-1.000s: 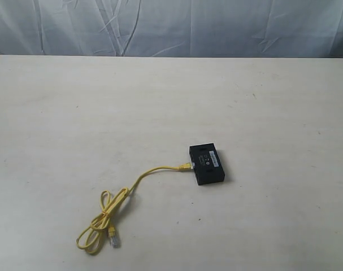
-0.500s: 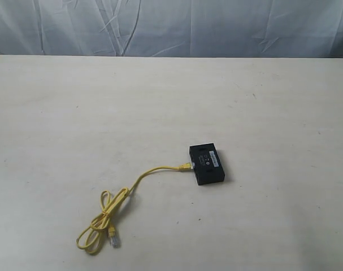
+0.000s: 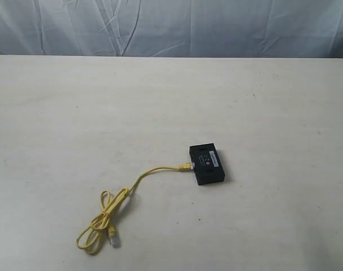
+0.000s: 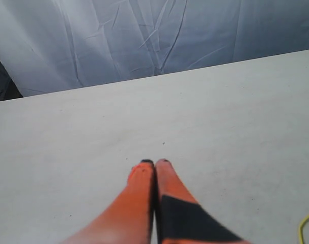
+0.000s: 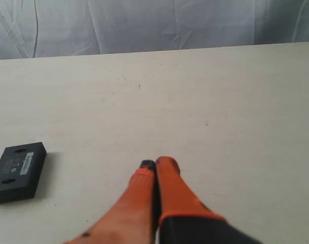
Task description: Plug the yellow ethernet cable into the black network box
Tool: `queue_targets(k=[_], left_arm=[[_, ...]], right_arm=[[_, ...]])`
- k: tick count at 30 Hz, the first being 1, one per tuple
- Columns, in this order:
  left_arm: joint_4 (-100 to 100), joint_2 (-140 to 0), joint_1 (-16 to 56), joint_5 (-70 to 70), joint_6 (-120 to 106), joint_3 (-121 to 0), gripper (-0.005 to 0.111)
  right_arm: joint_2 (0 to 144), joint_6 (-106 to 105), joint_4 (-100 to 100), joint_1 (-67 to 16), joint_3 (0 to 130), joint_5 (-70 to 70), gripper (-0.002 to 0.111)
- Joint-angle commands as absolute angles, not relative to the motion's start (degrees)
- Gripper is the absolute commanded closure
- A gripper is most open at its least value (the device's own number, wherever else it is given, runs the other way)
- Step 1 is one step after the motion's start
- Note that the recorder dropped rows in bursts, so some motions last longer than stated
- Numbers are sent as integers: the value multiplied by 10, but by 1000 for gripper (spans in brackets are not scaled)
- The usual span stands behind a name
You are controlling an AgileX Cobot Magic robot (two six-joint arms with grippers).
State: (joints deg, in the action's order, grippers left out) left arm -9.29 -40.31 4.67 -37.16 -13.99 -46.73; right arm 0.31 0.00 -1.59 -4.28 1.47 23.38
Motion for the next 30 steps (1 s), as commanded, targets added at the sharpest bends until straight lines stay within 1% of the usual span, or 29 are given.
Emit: queue_targets(k=[1, 25, 28, 30], left_arm=[[-93, -399, 46, -369, -140, -465, 107], [-80, -399, 46, -369, -150, -465, 107], [-70, -387, 46, -367, -150, -453, 107], [-68, -363, 46, -337, -150, -429, 107]], right_arm=[[0, 4, -22, -41, 0, 216, 109], [0, 4, -22, -41, 0, 207, 109], [0, 4, -22, -41, 0, 207, 109], [0, 4, -22, -41, 0, 207, 109]])
